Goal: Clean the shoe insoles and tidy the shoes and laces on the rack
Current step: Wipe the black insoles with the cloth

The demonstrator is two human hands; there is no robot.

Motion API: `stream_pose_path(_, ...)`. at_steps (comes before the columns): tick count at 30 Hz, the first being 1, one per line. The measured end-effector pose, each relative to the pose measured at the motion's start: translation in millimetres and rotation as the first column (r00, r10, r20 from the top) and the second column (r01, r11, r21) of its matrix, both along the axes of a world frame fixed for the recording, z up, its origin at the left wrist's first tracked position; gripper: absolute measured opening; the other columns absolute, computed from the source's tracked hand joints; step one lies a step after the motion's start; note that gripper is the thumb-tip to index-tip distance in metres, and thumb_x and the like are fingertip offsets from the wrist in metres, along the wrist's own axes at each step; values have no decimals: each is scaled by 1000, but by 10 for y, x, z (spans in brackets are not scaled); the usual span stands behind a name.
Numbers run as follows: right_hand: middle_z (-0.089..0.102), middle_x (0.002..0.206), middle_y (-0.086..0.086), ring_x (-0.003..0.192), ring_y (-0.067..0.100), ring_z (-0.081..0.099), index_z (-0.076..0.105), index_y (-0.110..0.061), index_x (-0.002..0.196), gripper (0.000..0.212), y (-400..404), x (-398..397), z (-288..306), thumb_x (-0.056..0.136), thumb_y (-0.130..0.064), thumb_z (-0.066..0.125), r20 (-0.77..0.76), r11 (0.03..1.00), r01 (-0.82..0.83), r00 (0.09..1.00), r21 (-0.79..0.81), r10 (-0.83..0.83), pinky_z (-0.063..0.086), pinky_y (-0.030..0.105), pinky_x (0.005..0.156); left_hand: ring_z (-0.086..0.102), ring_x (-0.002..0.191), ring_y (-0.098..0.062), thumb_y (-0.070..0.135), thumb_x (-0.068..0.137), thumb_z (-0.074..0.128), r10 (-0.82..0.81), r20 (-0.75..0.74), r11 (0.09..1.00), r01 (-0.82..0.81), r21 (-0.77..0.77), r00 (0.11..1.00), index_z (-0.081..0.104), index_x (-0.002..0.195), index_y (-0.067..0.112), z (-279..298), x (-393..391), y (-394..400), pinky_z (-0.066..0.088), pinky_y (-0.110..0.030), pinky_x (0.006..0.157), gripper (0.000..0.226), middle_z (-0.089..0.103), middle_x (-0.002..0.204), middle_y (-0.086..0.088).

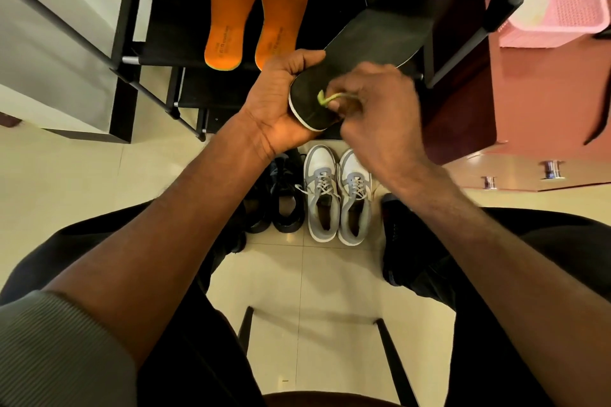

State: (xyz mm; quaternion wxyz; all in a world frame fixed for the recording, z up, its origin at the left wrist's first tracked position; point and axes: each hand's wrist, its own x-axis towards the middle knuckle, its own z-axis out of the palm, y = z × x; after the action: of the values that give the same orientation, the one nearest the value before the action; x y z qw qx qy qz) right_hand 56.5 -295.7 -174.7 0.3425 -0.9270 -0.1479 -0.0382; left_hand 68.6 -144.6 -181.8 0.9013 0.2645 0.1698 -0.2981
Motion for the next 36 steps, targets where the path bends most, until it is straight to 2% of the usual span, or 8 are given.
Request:
stream_pose_path(2, 68, 89, -4, 88, 25, 56, 81, -22, 98, 22, 50, -78, -5, 85, -12, 65, 44, 996, -85, 995, 2, 85, 49, 41, 68, 54, 77, -22, 21, 105, 41, 19, -18, 1000, -19, -10, 1000, 52, 120, 0, -22, -2, 31, 40, -29, 64, 28, 59, 100, -16)
stream_pose_path(8, 66, 100, -6, 95, 24, 47, 78, -24, 101, 29, -120, 42, 63, 81, -6, 69, 168, 973, 66, 985, -222, -28, 35, 30, 61, 56, 90, -25, 23, 104, 44, -51, 50, 998, 49, 34, 997, 60, 114, 4, 43, -29, -31, 43, -39, 85, 27, 61, 105, -14)
stream_pose_path(15, 70, 93, -11, 89, 24, 53, 81, -22, 97, 23, 31, -98, 36, 85, -6, 68, 116, 971, -225, 970, 78, 216, 50, 42, 67, 57, 73, -21, 21, 105, 41, 18, 7, 999, -18, 41, 1000, 62, 103, -1, 67, -29, 96, 36, -30, 64, 30, 62, 91, -13)
stream_pose_path(21, 68, 101, -8, 98, 15, 49, 77, -28, 101, 21, -107, 110, 83, 88, -13, 71, 91, 978, 171, 983, -123, -160, 37, 29, 70, 56, 96, -27, 22, 105, 38, -2, 82, 1000, 4, -24, 997, 54, 129, 0, 106, -50, -101, 42, -42, 93, 35, 59, 116, -18)
stream_pose_path(27, 70, 90, -6, 95, 23, 60, 80, -21, 92, 15, 21, -58, 43, 84, -10, 76, -26, 996, 77, 997, 47, -76, 52, 42, 78, 60, 96, -30, 20, 105, 39, 103, 56, 994, -102, -29, 993, 49, 133, -2, 69, -24, -38, 45, -36, 73, 37, 56, 129, -22)
stream_pose_path(32, 67, 90, -8, 94, 22, 63, 78, -20, 91, 16, 144, -240, 80, 81, -8, 72, -96, 983, -71, 991, 171, 88, 56, 47, 77, 67, 81, -30, 21, 105, 39, 111, 36, 994, -112, 13, 993, 57, 115, -5, 83, -55, 23, 57, -31, 62, 32, 62, 107, -20)
stream_pose_path(34, 65, 92, -10, 96, 19, 62, 76, -21, 94, 18, 173, -258, 95, 83, -8, 72, -93, 989, -51, 994, 136, 64, 56, 45, 77, 67, 66, -27, 19, 105, 38, 88, 34, 996, -88, -2, 996, 57, 109, -6, 117, -75, 2, 54, -28, 51, 31, 63, 95, -19)
stream_pose_path(36, 65, 96, -10, 98, 17, 59, 76, -23, 98, 18, 138, -192, 121, 86, -10, 74, -30, 1000, 31, 999, 6, -30, 54, 40, 75, 63, 64, -23, 18, 105, 38, 59, 30, 998, -59, -2, 998, 59, 101, -5, 122, -87, -56, 52, -30, 57, 32, 64, 86, -16)
